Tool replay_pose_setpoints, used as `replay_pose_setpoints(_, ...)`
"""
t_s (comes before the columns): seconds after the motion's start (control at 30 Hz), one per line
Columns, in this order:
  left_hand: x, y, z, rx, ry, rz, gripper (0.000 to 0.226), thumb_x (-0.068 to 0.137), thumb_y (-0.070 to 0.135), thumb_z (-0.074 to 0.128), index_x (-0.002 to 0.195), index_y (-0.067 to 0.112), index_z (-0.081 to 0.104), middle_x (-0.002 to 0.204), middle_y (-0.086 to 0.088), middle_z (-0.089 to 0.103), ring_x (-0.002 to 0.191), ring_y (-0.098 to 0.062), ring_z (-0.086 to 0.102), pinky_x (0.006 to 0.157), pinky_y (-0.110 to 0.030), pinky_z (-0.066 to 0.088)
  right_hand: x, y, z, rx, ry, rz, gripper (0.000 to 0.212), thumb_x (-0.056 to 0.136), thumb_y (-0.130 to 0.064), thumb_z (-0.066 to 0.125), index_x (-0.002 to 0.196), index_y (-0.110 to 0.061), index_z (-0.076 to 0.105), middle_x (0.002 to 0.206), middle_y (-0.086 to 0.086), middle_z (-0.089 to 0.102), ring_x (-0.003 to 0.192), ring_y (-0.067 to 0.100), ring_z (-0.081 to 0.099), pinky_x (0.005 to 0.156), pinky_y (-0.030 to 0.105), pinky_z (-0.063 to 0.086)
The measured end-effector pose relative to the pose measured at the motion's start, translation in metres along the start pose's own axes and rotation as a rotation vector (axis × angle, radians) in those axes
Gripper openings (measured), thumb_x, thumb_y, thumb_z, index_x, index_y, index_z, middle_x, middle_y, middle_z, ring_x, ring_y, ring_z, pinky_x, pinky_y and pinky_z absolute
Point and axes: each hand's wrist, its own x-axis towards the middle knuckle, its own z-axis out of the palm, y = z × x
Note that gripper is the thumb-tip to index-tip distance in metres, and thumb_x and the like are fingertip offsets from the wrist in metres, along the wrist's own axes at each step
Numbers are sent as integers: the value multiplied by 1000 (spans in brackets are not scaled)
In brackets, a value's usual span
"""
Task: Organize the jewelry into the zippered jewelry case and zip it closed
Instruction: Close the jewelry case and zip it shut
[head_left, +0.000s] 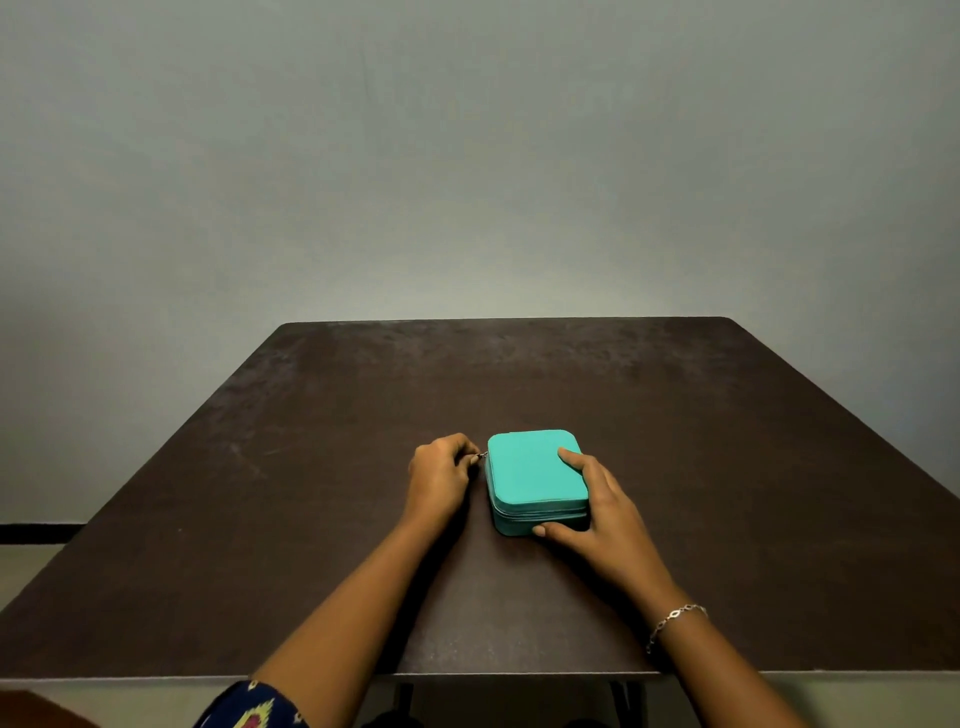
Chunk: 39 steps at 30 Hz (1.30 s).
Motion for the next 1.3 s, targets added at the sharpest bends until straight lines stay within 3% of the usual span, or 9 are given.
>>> replay_pose_setpoints(0.23, -35, -2, -12, -4, -38, 23, 11, 86, 6, 57, 79, 9, 64, 82, -4, 69, 78, -19, 61, 67, -27, 42, 0, 0, 1, 10, 5, 7, 77, 70, -28, 77, 134, -28, 34, 141, -3, 36, 126, 14, 37, 93, 20, 34)
replay_pose_setpoints(0.63, -83, 10, -15, -59, -107, 149, 7, 87, 10, 58, 88, 9, 65, 86, -2, 68, 76, -9, 58, 59, -9, 37, -2, -2, 1, 5, -4, 27, 77, 71, -27, 76, 135, -28, 33, 143, -2, 35, 127, 15, 37, 94, 21, 34)
replay_pose_setpoints(0.73, -87, 15, -8, -25, -96, 187, 8, 86, 15, 61, 89, 12, 67, 89, 0, 69, 79, -10, 59, 63, -13, 37, -3, -4, 0, 17, 1, 30, 76, 72, -25, 76, 135, -27, 33, 143, -2, 34, 127, 15, 37, 96, 24, 35)
replay_pose_setpoints(0.87, -82, 15, -4, -134, 45, 158, 22, 82, 32, 66, 68, 16, 61, 72, 2, 58, 65, -8, 54, 56, -20, 38, -3, -3, -4, 70, -81, 40, 87, 71, -24, 77, 141, -29, 25, 148, -2, 27, 133, 14, 29, 102, 24, 30)
replay_pose_setpoints(0.93, -69, 13, -4, -256, 169, 127, 20, 87, 30, 60, 71, 20, 54, 75, 5, 53, 68, -5, 53, 60, -20, 37, -6, -5, -9, 165, -79, 73, 96, 70, -19, 78, 143, -29, 18, 149, -4, 21, 132, 7, 23, 105, 24, 25)
replay_pose_setpoints(1.03, -47, 14, 0, -358, 107, 118, 32, 87, 41, 50, 105, 15, 58, 105, 3, 53, 96, -9, 53, 82, -16, 38, -26, -17, -8, 198, 261, 135, 73, 74, -10, 74, 134, -25, 37, 140, -2, 37, 128, 14, 35, 100, 29, 36)
replay_pose_setpoints(1.1, -37, 18, 3, -369, -56, 98, 46, 90, 38, 50, 130, 15, 46, 130, 1, 43, 117, -7, 42, 95, -13, 30, -40, -26, -1, 156, 444, 100, 43, 76, -8, 71, 110, -25, 53, 115, -3, 52, 112, 17, 50, 84, 25, 41)
replay_pose_setpoints(1.2, -32, 16, 9, -320, -228, 103, 69, 81, 54, 46, 141, 24, 30, 147, 0, 28, 135, -12, 29, 112, -32, 26, -49, -32, 15, 28, 312, 107, 14, 79, -18, 68, 82, -28, 60, 88, -9, 57, 89, 13, 56, 68, 20, 41)
replay_pose_setpoints(1.3, -32, 12, 13, -259, -284, 101, 83, 66, 72, 41, 139, 34, 31, 146, 7, 31, 131, -15, 34, 109, -41, 31, -47, -40, 23, -174, 174, 167, 12, 85, -34, 61, 92, -26, 64, 90, -8, 60, 87, 9, 52, 64, 15, 34)
